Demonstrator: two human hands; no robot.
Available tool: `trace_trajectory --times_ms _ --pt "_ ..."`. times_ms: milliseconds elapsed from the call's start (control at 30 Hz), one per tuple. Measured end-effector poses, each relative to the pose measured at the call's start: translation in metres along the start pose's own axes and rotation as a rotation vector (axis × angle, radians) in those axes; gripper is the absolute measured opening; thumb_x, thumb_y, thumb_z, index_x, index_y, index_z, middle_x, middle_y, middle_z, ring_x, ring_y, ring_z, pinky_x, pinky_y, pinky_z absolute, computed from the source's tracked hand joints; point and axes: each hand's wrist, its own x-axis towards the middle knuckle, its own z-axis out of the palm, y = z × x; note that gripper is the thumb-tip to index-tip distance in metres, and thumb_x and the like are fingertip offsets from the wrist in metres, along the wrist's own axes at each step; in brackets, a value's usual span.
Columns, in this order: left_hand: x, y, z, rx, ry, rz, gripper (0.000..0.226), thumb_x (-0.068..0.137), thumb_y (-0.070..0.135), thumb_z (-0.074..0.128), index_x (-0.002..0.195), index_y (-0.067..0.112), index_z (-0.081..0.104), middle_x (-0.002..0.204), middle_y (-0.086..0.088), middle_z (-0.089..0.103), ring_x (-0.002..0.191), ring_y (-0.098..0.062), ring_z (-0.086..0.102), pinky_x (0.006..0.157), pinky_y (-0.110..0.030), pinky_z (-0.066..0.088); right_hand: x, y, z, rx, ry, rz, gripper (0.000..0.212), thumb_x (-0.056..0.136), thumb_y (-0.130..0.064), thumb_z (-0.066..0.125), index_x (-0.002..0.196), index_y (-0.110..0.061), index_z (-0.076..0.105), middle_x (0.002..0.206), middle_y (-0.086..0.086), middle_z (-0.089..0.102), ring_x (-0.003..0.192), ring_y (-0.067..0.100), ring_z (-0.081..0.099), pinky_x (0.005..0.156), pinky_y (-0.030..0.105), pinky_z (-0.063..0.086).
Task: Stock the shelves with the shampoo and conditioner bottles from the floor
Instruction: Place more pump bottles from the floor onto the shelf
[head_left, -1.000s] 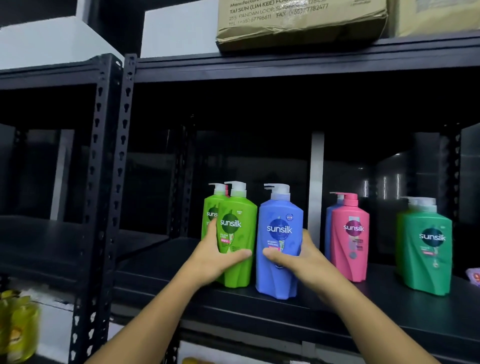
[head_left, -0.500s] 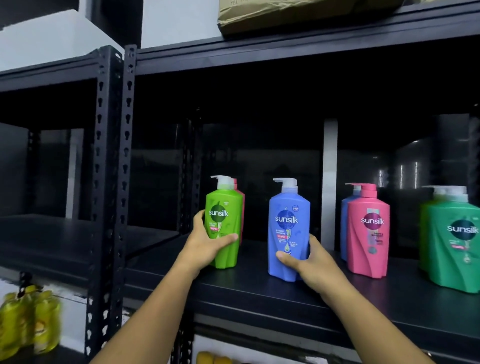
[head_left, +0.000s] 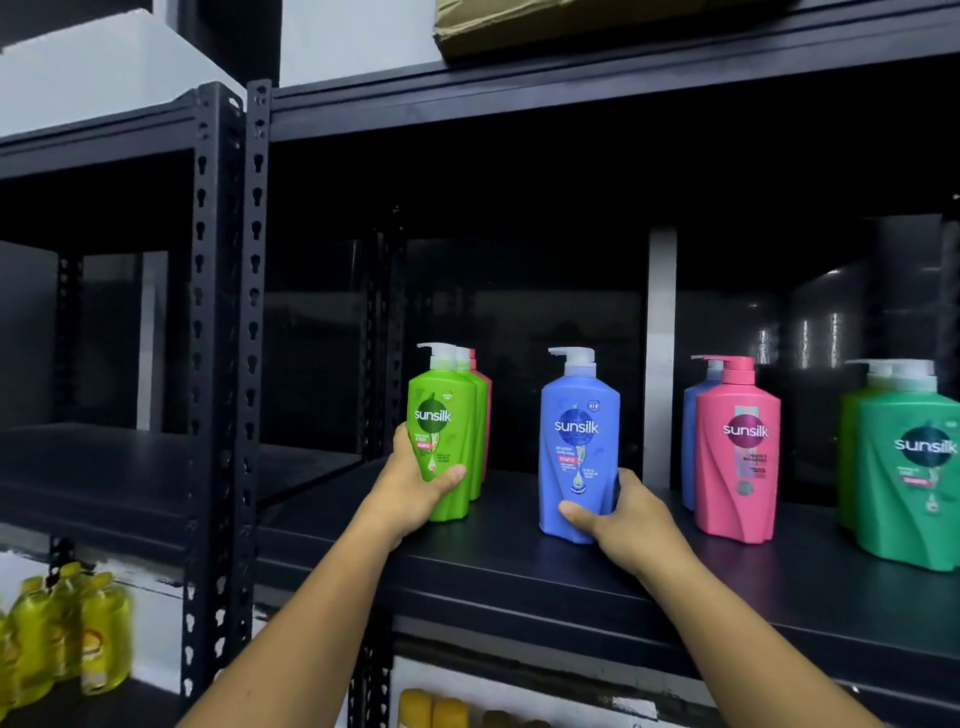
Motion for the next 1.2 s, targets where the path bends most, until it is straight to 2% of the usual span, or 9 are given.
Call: trace_trajectory --times_ms 267,367,533,700,833,967,1067,1133,1200 --pt "-0.016 0.013 0.005 0.33 0.011 -0.091 0.116 0.09 0.067 0.059 0.157 0.021 -0.024 0.163 -0.004 0.032 0.143 -0.026 0.042 0.112 -0.045 0.042 -0.003 -0.005 -0.004 -0.156 0.137 0.008 0.103 0.066 -0.053 0.089 0.147 -0.018 0.034 0.136 0.005 0.053 0.125 0.028 0.053 0.1 0.043 0.048" --pt "-0.03 0.018 0.01 0.615 0.049 -0.1 0.109 0.095 0.066 0.05 0.158 0.016 -0.023 0.158 -0.006 0.038 0.134 -0.028 0.051 0.095 -0.043 0.047 -0.009 -0.01 -0.006 -0.192 0.305 -0.139 0.082 0.066 -0.056 0.086 0.127 -0.02 0.044 0.121 0.003 0.053 0.112 0.026 0.053 0.092 0.045 0.05" --pt "-0.048 0.021 0.014 0.781 0.022 -0.148 0.099 0.096 0.064 0.045 0.161 0.016 -0.011 0.163 -0.003 0.032 0.132 -0.029 0.053 0.091 -0.041 0.045 -0.024 -0.016 -0.002 -0.317 0.212 -0.408 0.029 0.082 -0.048 0.074 0.087 -0.027 0.054 0.084 -0.011 0.058 0.082 0.014 0.057 0.073 0.035 0.05" --pt "-0.079 0.033 0.016 0.844 -0.012 -0.087 0.077 0.1 0.059 0.039 0.159 0.012 0.022 0.155 -0.005 0.044 0.13 -0.03 0.054 0.108 -0.043 0.039 -0.042 -0.024 -0.002 -0.624 -0.117 -0.562 0.028 0.093 -0.047 0.055 0.082 -0.022 0.063 0.079 -0.008 0.065 0.076 0.012 0.058 0.07 0.032 0.05" --pt "-0.105 0.036 0.019 0.844 -0.012 0.035 0.046 0.105 0.05 0.036 0.124 0.018 0.062 0.121 -0.003 0.068 0.109 -0.028 0.061 0.104 -0.039 0.038 -0.057 -0.02 -0.002 -0.777 -0.195 -0.621 0.039 0.102 -0.048 0.035 0.084 -0.021 0.059 0.087 -0.005 0.066 0.085 0.018 0.057 0.074 0.041 0.05" --pt "-0.116 0.032 0.027 0.819 -0.006 0.197 0.045 0.106 0.048 0.034 0.08 0.021 0.059 0.075 0.006 0.057 0.075 -0.017 0.044 0.104 -0.042 0.04 -0.075 -0.009 -0.008 -0.878 -0.238 -0.637 0.043 0.104 -0.053 0.024 0.114 -0.026 0.057 0.114 -0.007 0.066 0.106 0.02 0.059 0.085 0.043 0.051" --pt "-0.123 0.031 0.035 0.755 -0.108 0.306 0.042 0.106 0.048 0.038 0.103 0.021 0.07 0.103 0.006 0.07 0.105 -0.019 0.061 0.11 -0.039 0.036 -0.087 0.0 -0.013 -0.903 -0.265 -0.666 0.045 0.103 -0.049 0.032 0.139 -0.026 0.043 0.144 -0.006 0.054 0.125 0.021 0.055 0.101 0.04 0.047" --pt "-0.133 0.032 0.04 0.687 -0.153 0.365 0.045 0.105 0.047 0.043 0.137 0.021 0.064 0.142 0.005 0.061 0.139 -0.011 0.048 0.121 -0.031 0.025 -0.098 0.003 -0.02 -0.868 -0.267 -0.688 0.048 0.104 -0.046 0.035 0.147 -0.024 0.039 0.151 -0.005 0.048 0.134 0.02 0.048 0.11 0.037 0.04" --pt "-0.146 0.033 0.043 0.569 -0.17 0.432 0.045 0.104 0.042 0.05 0.144 0.022 0.058 0.15 0.006 0.053 0.145 -0.003 0.038 0.124 -0.025 0.019 -0.114 0.007 -0.029 -0.832 -0.264 -0.718 0.054 0.106 -0.044 0.036 0.155 -0.023 0.032 0.16 -0.006 0.038 0.146 0.014 0.036 0.122 0.033 0.024"
